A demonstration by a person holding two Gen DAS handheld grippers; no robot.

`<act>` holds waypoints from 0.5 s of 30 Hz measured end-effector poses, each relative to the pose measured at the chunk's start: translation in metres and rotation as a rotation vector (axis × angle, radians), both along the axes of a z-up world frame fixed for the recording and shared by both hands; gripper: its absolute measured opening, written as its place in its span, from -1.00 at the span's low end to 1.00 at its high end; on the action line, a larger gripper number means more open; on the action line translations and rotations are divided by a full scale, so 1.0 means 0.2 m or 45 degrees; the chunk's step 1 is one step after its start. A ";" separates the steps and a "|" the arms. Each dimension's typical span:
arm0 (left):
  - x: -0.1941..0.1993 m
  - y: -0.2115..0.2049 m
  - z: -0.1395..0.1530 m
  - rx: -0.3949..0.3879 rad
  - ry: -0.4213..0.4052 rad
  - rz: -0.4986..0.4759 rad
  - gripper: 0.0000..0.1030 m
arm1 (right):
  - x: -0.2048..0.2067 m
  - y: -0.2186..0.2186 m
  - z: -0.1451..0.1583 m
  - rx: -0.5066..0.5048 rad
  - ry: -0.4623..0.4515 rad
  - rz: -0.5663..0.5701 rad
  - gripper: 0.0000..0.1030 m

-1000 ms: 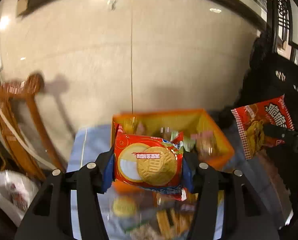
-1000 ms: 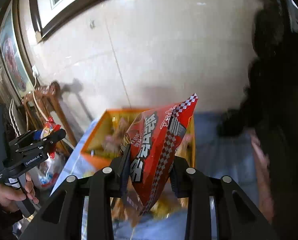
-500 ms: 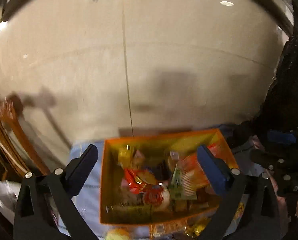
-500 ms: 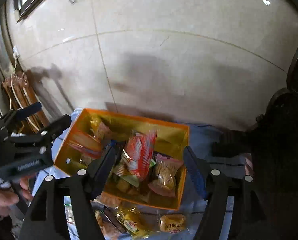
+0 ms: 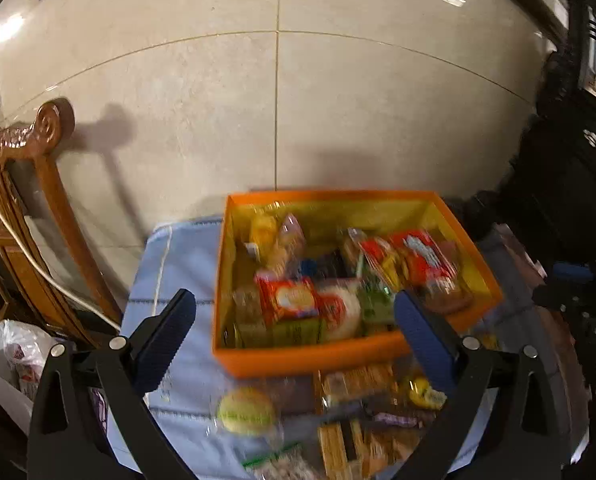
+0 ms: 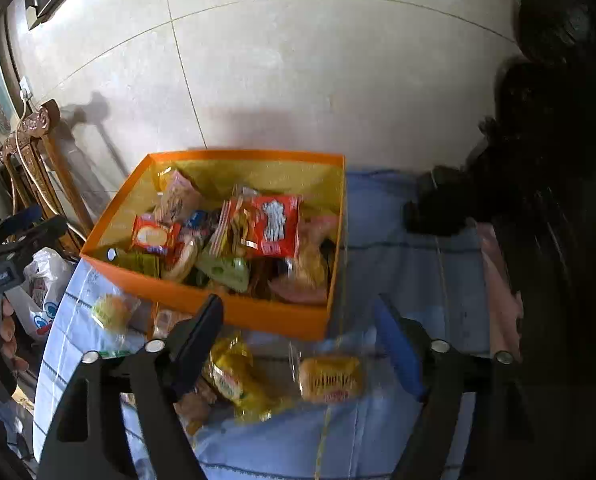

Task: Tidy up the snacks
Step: 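Move both tools back toward the remaining snacks beside the box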

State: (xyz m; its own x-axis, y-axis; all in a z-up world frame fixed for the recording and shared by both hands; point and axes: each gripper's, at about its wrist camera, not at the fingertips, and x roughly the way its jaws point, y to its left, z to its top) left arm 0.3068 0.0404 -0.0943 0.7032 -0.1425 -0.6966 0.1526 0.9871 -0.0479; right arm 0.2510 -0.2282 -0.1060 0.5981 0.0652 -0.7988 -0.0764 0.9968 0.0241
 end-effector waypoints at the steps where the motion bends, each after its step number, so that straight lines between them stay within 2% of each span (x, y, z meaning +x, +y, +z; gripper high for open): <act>1: -0.05 0.00 -0.03 -0.004 0.007 -0.018 0.89 | -0.03 0.00 -0.03 0.001 0.009 -0.001 0.60; 4: -0.20 0.01 -0.14 -0.018 0.046 -0.055 0.89 | -0.12 -0.03 -0.16 -0.019 0.041 -0.004 0.74; 7: -0.34 0.05 -0.32 -0.048 0.119 -0.056 0.91 | -0.17 -0.08 -0.32 -0.016 0.099 -0.011 0.77; 10: -0.42 0.10 -0.53 -0.057 0.222 -0.011 0.91 | -0.20 -0.12 -0.47 -0.059 0.150 0.001 0.78; 12: -0.45 0.15 -0.64 -0.100 0.279 0.034 0.91 | -0.20 -0.12 -0.55 -0.083 0.171 0.008 0.79; 15: -0.49 0.20 -0.74 -0.097 0.294 0.067 0.91 | -0.15 -0.12 -0.61 -0.102 0.179 0.005 0.85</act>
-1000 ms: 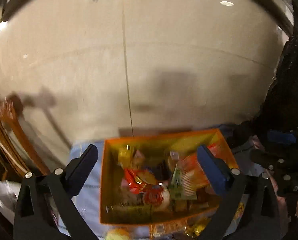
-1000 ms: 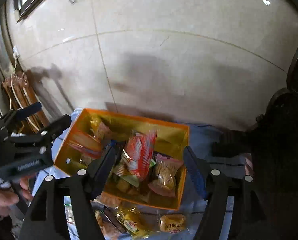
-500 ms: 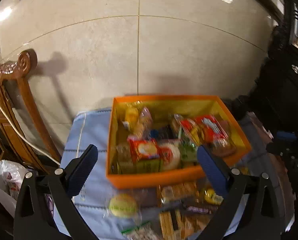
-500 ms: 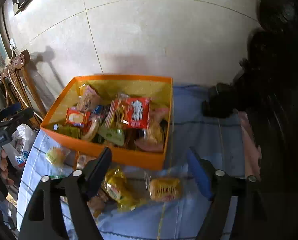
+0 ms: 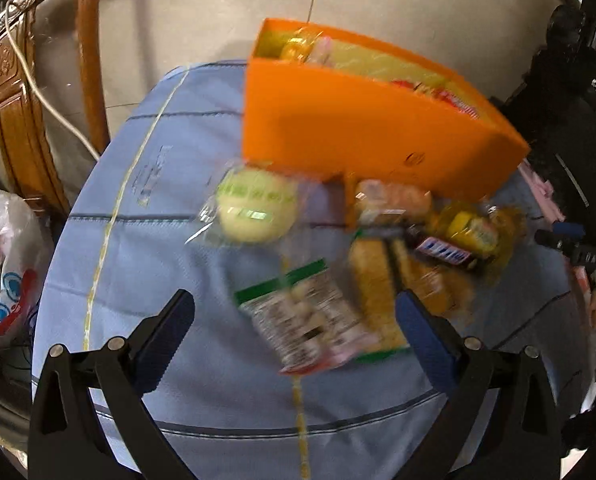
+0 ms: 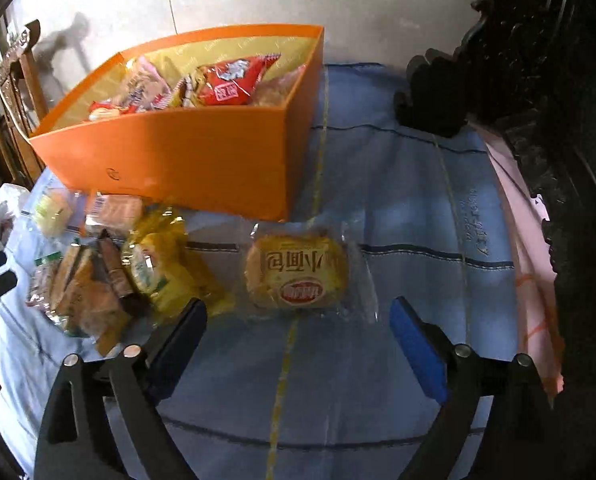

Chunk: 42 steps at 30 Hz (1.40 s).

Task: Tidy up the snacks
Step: 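Move both tools back toward the remaining snacks beside the box, then grasp the white-green cracker pack with the left gripper while the right grasps the yellow bread bag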

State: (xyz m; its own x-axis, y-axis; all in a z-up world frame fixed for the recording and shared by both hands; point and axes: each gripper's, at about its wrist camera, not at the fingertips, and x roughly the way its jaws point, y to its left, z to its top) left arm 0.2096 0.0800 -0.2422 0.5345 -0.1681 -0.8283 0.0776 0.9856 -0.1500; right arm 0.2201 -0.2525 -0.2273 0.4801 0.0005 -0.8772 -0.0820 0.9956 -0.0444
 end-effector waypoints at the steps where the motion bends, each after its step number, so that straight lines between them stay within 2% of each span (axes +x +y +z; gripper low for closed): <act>1: 0.00 0.01 -0.02 0.008 -0.004 0.002 0.91 | 0.01 0.00 -0.01 -0.005 0.001 0.001 0.86; 5: 0.01 0.00 -0.05 0.010 -0.017 0.010 0.91 | 0.10 0.03 -0.03 -0.015 0.002 0.025 0.87; 10: 0.06 -0.07 -0.13 0.065 -0.002 0.037 0.91 | 0.21 0.08 -0.06 -0.032 0.017 0.054 0.87; 16: 0.11 -0.06 -0.26 0.069 0.086 0.249 0.91 | 0.28 0.09 -0.12 -0.039 0.050 0.050 0.87; 19: 0.06 -0.12 -0.28 0.167 0.034 0.222 0.92 | 0.28 0.10 -0.17 -0.063 0.080 0.062 0.87; 21: 0.04 -0.11 -0.28 0.155 0.023 0.229 0.89 | 0.26 0.11 -0.21 -0.087 0.071 0.089 0.87; 23: 0.02 -0.13 -0.27 0.198 -0.015 0.203 0.29 | 0.24 0.12 -0.23 -0.094 0.079 0.107 0.80; 24: 0.01 -0.14 -0.26 0.204 -0.040 0.165 0.02 | 0.24 0.12 -0.23 -0.137 0.081 0.107 0.40; 26: 0.00 -0.16 -0.26 0.207 -0.035 0.137 0.01 | 0.22 0.13 -0.23 -0.157 0.075 0.127 0.34; 32: -0.05 -0.15 -0.23 0.181 -0.063 0.125 0.01 | 0.16 0.05 -0.17 -0.020 0.036 0.040 0.30; 42: -0.06 -0.10 -0.05 0.122 -0.094 0.137 0.01 | 0.03 0.03 0.12 0.112 -0.099 -0.034 0.30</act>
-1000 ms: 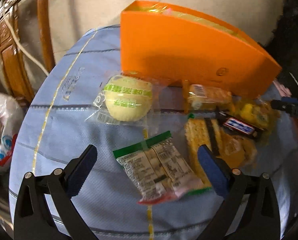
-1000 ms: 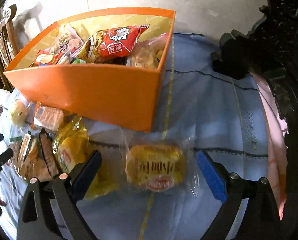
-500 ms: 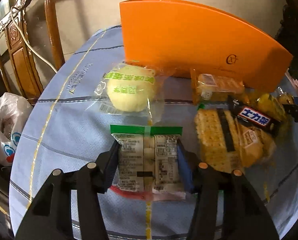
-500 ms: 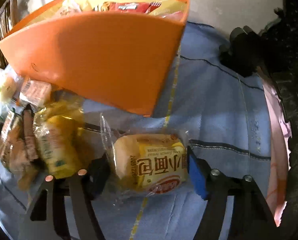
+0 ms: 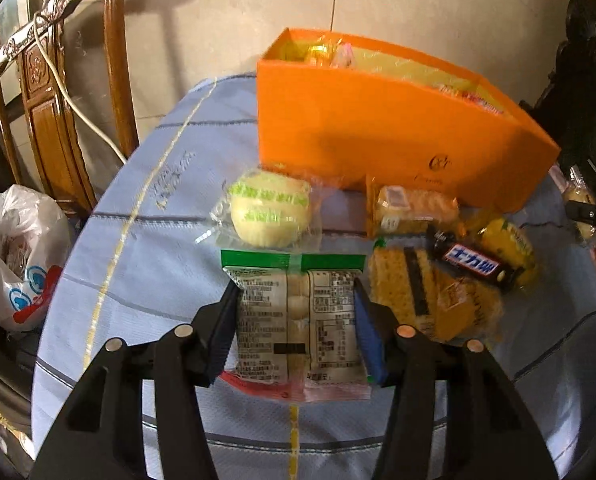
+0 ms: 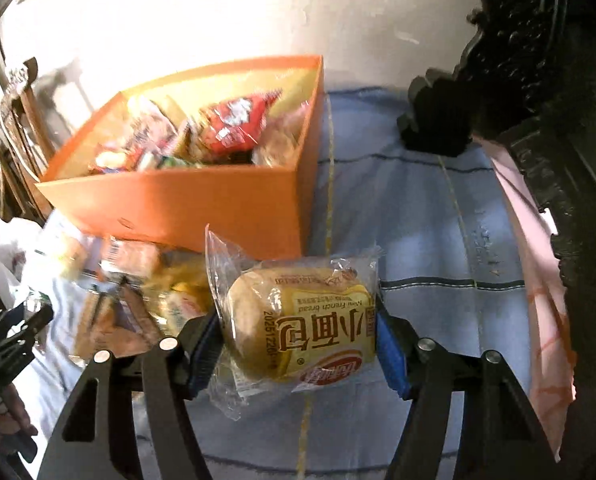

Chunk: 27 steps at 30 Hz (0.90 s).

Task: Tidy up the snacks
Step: 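Grasp the white-green cracker pack with the left gripper while the right grasps the yellow bread bag, then carry both packs over the orange box and open both grippers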

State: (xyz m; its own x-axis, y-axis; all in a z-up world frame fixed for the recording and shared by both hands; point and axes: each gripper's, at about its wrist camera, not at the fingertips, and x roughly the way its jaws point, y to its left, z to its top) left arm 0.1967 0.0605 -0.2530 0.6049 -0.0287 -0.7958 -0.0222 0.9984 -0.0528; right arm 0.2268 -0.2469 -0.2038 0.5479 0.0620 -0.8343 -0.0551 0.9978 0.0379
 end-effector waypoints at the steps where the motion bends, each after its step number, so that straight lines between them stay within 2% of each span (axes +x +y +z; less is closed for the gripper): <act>1: 0.00 0.00 0.03 0.004 -0.005 -0.009 0.01 | -0.02 0.01 0.02 0.002 -0.009 0.005 0.31; 11: 0.00 0.01 0.27 0.026 -0.063 -0.059 0.01 | -0.17 0.21 0.27 0.033 -0.091 0.048 0.31; 21: 0.06 -0.01 0.58 -0.026 -0.177 -0.122 0.01 | -0.23 0.31 0.50 0.060 -0.192 0.064 0.31; 27: 0.17 -0.07 0.75 -0.063 -0.232 -0.177 0.01 | -0.21 0.30 0.60 0.064 -0.230 0.054 0.31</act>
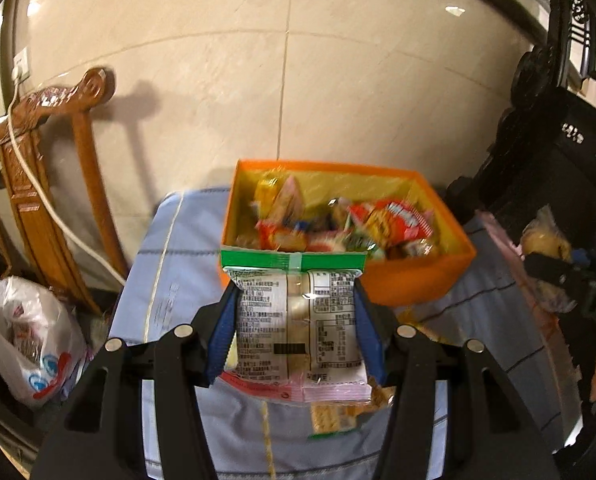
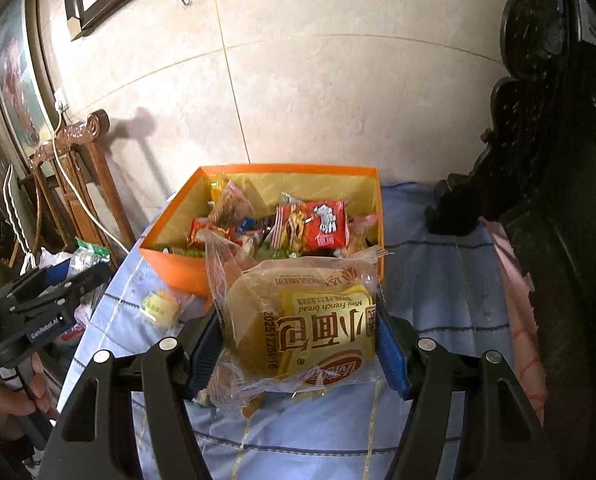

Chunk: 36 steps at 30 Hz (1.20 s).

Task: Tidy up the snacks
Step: 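Carry both packs over the orange box and open both grippers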

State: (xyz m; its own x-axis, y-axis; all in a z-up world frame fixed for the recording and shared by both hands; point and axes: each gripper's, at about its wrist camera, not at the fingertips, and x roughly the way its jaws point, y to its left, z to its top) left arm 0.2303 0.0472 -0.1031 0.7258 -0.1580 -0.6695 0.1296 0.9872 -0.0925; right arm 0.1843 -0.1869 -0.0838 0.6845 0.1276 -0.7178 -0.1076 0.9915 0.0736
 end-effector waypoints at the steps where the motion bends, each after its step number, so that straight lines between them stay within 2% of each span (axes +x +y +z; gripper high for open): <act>1: 0.02 -0.01 0.02 -0.001 -0.007 -0.009 0.01 | 0.01 0.00 0.01 0.001 -0.002 -0.002 0.31; 5: 0.16 -0.04 0.16 -0.014 -0.042 -0.034 0.01 | 0.10 0.01 0.10 -0.013 -0.028 0.003 0.31; 9: 0.31 -0.11 0.33 0.001 -0.098 -0.063 0.02 | 0.23 0.03 0.25 -0.027 -0.079 0.025 0.31; 12: 0.42 -0.14 0.43 -0.025 -0.114 -0.078 0.02 | 0.31 0.05 0.35 -0.038 -0.126 0.055 0.31; 15: 0.52 -0.16 0.50 -0.039 -0.130 -0.071 0.02 | 0.40 0.07 0.43 -0.058 -0.162 0.077 0.31; 18: 0.62 -0.20 0.54 -0.005 -0.151 -0.063 0.02 | 0.50 0.09 0.48 -0.085 -0.174 0.089 0.32; 21: 0.72 -0.25 0.55 0.000 -0.133 -0.052 0.04 | 0.61 0.09 0.50 -0.099 -0.175 0.087 0.33; 23: 0.82 -0.29 0.51 -0.012 -0.093 -0.076 0.24 | 0.72 0.09 0.47 -0.074 -0.116 0.113 0.34; 24: 0.86 -0.31 0.49 -0.021 -0.063 -0.094 0.53 | 0.76 0.09 0.46 -0.085 -0.085 0.113 0.37; 25: 0.90 -0.32 0.46 0.002 -0.030 -0.083 0.65 | 0.79 0.08 0.43 -0.118 -0.063 0.099 0.49; 27: 0.92 -0.30 0.41 0.001 -0.018 -0.051 0.82 | 0.82 0.07 0.40 -0.194 -0.031 0.069 0.53; 28: 0.91 -0.28 0.39 -0.001 -0.025 -0.033 0.87 | 0.80 0.07 0.39 -0.214 -0.043 0.065 0.65; 30: 0.89 -0.24 0.34 0.004 -0.018 -0.006 0.88 | 0.75 0.05 0.37 -0.240 -0.070 0.061 0.77; 36: 0.77 -0.10 0.21 -0.011 0.018 0.061 0.88 | 0.63 -0.04 0.25 -0.182 -0.025 0.060 0.77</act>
